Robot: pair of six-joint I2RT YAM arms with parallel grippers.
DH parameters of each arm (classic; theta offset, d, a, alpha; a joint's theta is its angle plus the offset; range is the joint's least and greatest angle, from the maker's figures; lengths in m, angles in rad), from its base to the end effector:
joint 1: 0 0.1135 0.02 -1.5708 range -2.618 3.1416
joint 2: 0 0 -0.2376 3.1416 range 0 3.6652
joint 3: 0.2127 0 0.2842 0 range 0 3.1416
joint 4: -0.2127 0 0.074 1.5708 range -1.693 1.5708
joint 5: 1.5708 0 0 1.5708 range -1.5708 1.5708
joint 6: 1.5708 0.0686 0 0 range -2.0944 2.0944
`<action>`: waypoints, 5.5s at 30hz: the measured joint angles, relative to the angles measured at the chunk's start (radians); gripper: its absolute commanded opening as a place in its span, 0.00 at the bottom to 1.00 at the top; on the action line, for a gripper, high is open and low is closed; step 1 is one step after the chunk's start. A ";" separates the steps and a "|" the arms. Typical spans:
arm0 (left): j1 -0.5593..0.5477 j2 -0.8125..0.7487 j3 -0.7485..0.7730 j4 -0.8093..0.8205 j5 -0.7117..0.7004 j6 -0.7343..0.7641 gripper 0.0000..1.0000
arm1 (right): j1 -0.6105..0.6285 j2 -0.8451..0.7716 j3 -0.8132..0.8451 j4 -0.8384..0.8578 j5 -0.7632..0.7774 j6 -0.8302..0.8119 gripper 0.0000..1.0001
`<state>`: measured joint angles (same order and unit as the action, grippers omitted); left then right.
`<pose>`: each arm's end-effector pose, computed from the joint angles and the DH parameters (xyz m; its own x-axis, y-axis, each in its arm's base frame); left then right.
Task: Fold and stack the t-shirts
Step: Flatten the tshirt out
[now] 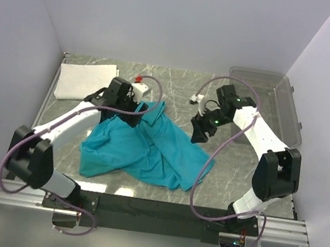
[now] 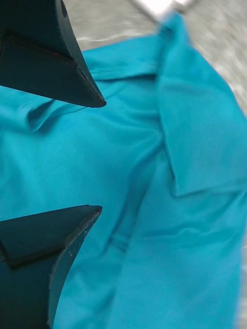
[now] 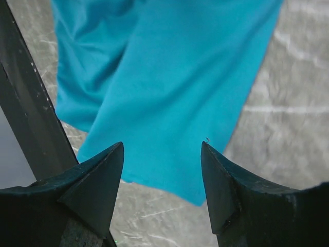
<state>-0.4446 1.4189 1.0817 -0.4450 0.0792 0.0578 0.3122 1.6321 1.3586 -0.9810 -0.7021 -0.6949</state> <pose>0.3290 -0.1628 0.2127 -0.6076 0.3532 -0.7114 0.5154 0.8568 -0.0147 0.3267 0.1520 0.2133 -0.4222 -0.6499 -0.6319 -0.9061 0.3238 0.2723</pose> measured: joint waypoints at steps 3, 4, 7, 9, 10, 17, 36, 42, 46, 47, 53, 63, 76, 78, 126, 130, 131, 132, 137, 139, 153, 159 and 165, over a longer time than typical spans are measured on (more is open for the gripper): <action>0.006 0.080 0.026 0.020 0.116 0.158 0.76 | -0.032 -0.039 -0.073 0.021 0.000 0.029 0.68; 0.006 0.113 0.041 0.029 0.150 0.197 0.73 | -0.032 -0.056 -0.091 0.024 -0.001 0.036 0.68; 0.002 0.200 0.079 0.062 0.209 0.262 0.70 | -0.035 -0.098 -0.121 0.035 -0.015 0.051 0.68; -0.004 0.254 0.095 0.090 0.232 0.286 0.68 | -0.043 -0.111 -0.129 0.039 -0.029 0.055 0.67; -0.008 0.277 0.099 0.100 0.236 0.295 0.67 | -0.051 -0.114 -0.133 0.040 -0.037 0.056 0.67; -0.064 0.379 0.102 0.163 0.192 0.307 0.63 | -0.094 -0.113 -0.168 0.046 -0.059 0.061 0.66; -0.084 0.479 0.126 0.266 0.006 0.263 0.03 | -0.095 -0.113 -0.217 0.048 -0.036 0.069 0.65; -0.084 0.479 0.151 0.267 0.001 0.246 0.01 | -0.095 -0.113 -0.229 0.053 0.018 0.063 0.65; -0.069 0.473 0.153 0.269 0.004 0.196 0.01 | -0.095 -0.113 -0.246 0.058 0.050 0.058 0.65; -0.059 0.468 0.153 0.269 0.008 0.169 0.01 | -0.095 -0.113 -0.250 0.062 0.058 0.059 0.65; 0.096 0.438 0.264 0.255 0.080 -0.043 0.01 | -0.095 -0.108 -0.260 0.105 0.110 0.090 0.64; 0.217 0.437 0.490 0.252 0.171 -0.235 0.01 | -0.079 -0.021 -0.237 0.129 0.267 0.109 0.64; 0.231 0.444 0.489 0.215 0.220 -0.259 0.01 | -0.050 0.099 -0.275 0.171 0.451 0.101 0.35; 0.235 0.444 0.489 0.214 0.222 -0.259 0.01 | -0.049 0.110 -0.275 0.168 0.452 0.097 0.23; 0.261 0.702 0.700 0.381 -0.235 -0.410 0.64 | -0.103 0.692 0.750 0.525 1.006 0.261 0.69; 0.262 0.674 0.724 0.340 -0.228 -0.407 0.70 | -0.103 0.625 0.687 0.476 0.809 0.227 0.70; 0.262 0.650 0.717 0.317 -0.220 -0.407 0.69 | -0.103 0.579 0.638 0.451 0.740 0.205 0.70; 0.263 0.611 0.697 0.292 -0.207 -0.409 0.68 | -0.103 0.525 0.578 0.424 0.668 0.179 0.70; 0.267 0.264 0.385 0.210 -0.087 -0.467 0.58 | -0.103 0.171 0.216 0.267 0.286 -0.027 0.70; 0.267 0.106 0.218 0.180 -0.021 -0.508 0.55 | -0.100 0.019 0.055 0.222 0.187 -0.084 0.70; 0.158 -0.190 -0.440 0.079 0.043 -0.780 0.56 | -0.101 -0.231 -0.473 0.245 0.246 0.087 0.67; 0.134 0.051 -0.272 0.115 -0.047 -0.750 0.56 | -0.101 -0.231 -0.475 0.293 0.257 0.130 0.67; 0.098 0.141 -0.191 0.104 -0.121 -0.693 0.49 | -0.101 -0.232 -0.484 0.311 0.267 0.149 0.67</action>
<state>-0.3466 1.5597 0.8906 -0.3412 -0.0422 -0.6353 0.2111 1.4006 0.8749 -0.6701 -0.4347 -0.5461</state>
